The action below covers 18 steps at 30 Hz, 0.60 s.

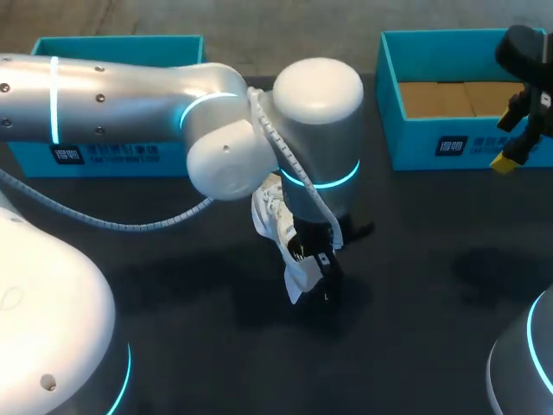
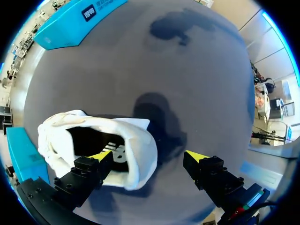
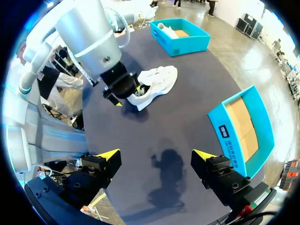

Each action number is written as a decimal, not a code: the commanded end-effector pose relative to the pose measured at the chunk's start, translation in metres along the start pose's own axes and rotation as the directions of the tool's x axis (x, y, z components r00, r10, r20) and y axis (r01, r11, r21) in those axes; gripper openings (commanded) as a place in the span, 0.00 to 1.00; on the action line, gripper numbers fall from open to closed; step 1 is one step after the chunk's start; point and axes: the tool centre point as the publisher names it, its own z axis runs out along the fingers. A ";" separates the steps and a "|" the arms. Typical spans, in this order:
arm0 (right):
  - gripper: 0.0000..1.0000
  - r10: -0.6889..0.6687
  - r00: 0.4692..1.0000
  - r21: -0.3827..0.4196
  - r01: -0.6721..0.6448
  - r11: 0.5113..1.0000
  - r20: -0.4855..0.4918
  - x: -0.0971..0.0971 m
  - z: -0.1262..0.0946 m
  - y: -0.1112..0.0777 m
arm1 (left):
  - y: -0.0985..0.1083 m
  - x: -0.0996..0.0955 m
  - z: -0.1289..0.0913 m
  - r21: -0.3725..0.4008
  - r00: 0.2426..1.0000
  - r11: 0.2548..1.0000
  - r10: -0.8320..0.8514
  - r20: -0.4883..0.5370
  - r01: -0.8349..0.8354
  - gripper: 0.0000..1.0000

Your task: Take the shoe out of the shoebox, open the shoe tongue, remove and reinsert the insole, then place the shoe into the shoebox

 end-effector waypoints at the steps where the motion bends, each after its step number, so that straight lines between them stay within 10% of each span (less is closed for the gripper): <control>1: 1.00 0.002 1.000 0.005 -0.002 1.000 -0.003 -0.001 0.000 0.002 | -0.008 0.003 0.019 -0.019 1.000 1.000 0.010 -0.019 -0.010 1.00; 16: 1.00 0.002 1.000 0.005 -0.002 1.000 -0.003 -0.001 0.000 0.002 | 0.005 -0.002 0.030 -0.038 0.999 0.999 0.034 -0.032 -0.036 1.00; 18: 1.00 0.002 1.000 0.005 -0.002 1.000 -0.003 -0.001 0.000 0.002 | 0.006 -0.002 0.031 -0.043 0.999 0.998 0.040 -0.027 -0.041 0.85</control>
